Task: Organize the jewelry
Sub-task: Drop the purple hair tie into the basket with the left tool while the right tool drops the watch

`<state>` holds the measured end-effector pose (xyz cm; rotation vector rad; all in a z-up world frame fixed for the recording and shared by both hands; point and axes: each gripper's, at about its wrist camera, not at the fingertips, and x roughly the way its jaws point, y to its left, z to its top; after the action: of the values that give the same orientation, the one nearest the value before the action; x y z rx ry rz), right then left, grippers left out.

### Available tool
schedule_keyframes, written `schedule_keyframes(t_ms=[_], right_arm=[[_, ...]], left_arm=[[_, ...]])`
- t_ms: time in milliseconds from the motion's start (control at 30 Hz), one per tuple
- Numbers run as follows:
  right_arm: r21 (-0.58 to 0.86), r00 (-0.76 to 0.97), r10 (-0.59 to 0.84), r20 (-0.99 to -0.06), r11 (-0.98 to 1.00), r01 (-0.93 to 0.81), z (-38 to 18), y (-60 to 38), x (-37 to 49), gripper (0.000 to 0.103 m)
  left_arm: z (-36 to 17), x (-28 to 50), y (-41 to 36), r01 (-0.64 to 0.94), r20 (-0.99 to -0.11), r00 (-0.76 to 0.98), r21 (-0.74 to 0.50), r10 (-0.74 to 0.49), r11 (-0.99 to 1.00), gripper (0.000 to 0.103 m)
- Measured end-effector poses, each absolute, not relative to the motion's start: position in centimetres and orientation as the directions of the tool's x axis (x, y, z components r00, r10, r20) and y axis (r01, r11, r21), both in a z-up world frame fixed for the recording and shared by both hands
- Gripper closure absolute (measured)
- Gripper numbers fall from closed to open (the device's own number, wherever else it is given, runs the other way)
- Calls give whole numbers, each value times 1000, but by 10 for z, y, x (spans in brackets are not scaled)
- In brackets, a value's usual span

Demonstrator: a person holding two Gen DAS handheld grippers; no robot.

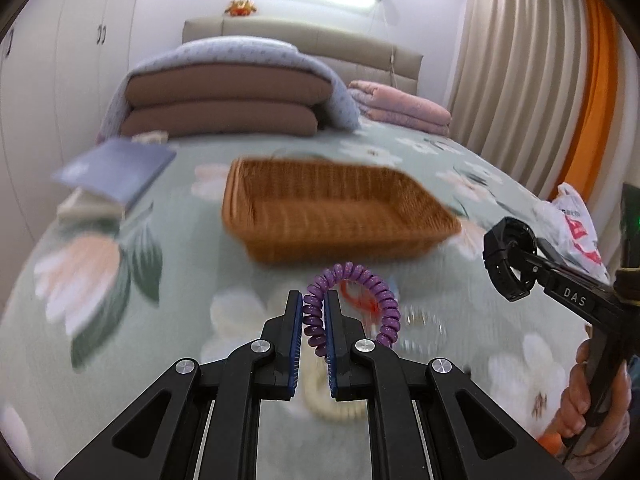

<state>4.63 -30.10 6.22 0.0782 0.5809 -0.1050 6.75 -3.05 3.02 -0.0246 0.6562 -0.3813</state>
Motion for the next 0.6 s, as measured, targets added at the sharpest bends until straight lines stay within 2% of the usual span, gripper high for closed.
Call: schedule_keyframes(t_ms=[100,233,433,600], right_arm=[[6,825,-82,-559,995,102,71,-291,92,81],[-4,772,-75,-631,996,93,61,-288,155,81],[18,674,-54,-737,995,99,25,-291,219,81],[-4,637,-56,-769,997,82,8,-286,228,80]], left_arm=[[47,102,-42,335,-584,737,-120,-339,935,92],[57,156,-55,345,-602,714,-142,-357,928,92],[33,239,-74,325,-711,599,-205,-369,923,92],[5,273,-88,282,-790,539,-157,-292,946,92]])
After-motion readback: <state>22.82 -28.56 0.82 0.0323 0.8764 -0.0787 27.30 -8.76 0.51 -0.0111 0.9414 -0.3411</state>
